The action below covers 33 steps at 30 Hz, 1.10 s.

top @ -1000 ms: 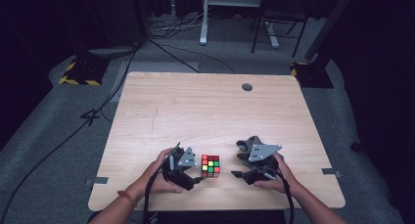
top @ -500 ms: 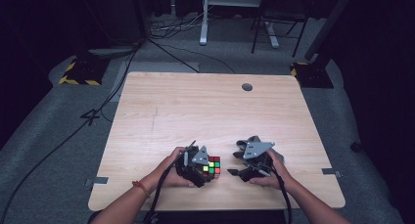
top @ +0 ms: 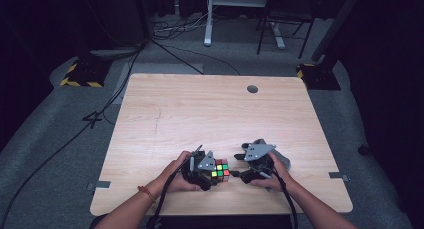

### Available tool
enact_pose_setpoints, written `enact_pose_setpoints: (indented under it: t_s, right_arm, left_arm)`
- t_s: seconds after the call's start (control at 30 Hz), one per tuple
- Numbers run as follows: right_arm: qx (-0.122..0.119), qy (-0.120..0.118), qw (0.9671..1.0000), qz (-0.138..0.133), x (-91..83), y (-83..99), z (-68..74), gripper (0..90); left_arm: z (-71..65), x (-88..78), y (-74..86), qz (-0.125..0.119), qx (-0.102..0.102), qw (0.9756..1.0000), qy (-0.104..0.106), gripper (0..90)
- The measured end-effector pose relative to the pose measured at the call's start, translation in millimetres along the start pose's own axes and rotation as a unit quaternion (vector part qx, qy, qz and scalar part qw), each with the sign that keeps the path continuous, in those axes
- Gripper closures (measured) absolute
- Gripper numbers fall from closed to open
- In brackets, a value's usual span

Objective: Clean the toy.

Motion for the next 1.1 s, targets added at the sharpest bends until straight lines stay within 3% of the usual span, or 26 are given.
enact_pose_setpoints:
  t_s: [0.03,0.17,0.23,0.4,0.63,0.83,0.97,1.03,1.1]
  right_arm:
    - [0.004,-0.004,0.9999,-0.011,-2.9,-2.5,-0.4,37.7]
    - [-0.002,-0.007,0.9999,-0.011,-4.0,-4.0,1.3,41.6]
    - [-0.014,-0.004,0.9998,0.014,1.7,1.4,2.8,41.4]
    - [-0.01,-0.005,0.9998,0.015,5.2,3.4,1.7,39.3]
    - [-0.018,-0.004,0.9998,-0.013,1.0,-3.7,6.3,39.4]
    - [-0.026,-0.011,0.9993,-0.023,-0.9,-8.7,12.4,39.3]
    - [-0.033,-0.026,0.9987,-0.03,-2.1,-10.6,18.6,49.1]
    - [-0.043,-0.032,0.9982,-0.028,-1.4,-9.9,21.1,58.1]
    - [-0.047,-0.034,0.9979,-0.028,0.0,-8.9,22.2,59.9]
  left_arm:
    - [0.0,0.5,-0.4,-0.002,0.0,1.0,0.0,27.8]
    - [2.1,2.8,-3.3,-0.01,-0.014,0.9998,0.006,25.3]
    - [2.0,2.4,-3.2,-0.01,-0.009,0.9999,0.008,25.5]
    - [2.4,0.9,-2.2,-0.008,-0.01,0.9997,0.022,27.5]
    - [3.8,-0.3,-0.2,-0.007,-0.025,0.999,0.035,25.0]
    - [2.6,-3.3,1.3,0.001,-0.012,0.9988,0.047,25.3]
    - [2.1,-5.8,2.5,-0.001,-0.005,0.9989,0.048,25.4]
    - [2.4,-5.7,4.2,-0.001,-0.012,0.9985,0.054,25.1]
    - [2.3,-6.2,4.8,-0.002,-0.011,0.9984,0.056,24.7]
Point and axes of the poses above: each handheld gripper's, and its own axes: x roughly forward along the jaws, y roughly out of its underside, z roughly to its left, the point moved 8 cm from there along x, roughly forward along the jaws, and after that the axes turned 8 degrees about y, right-handed, at the moved point
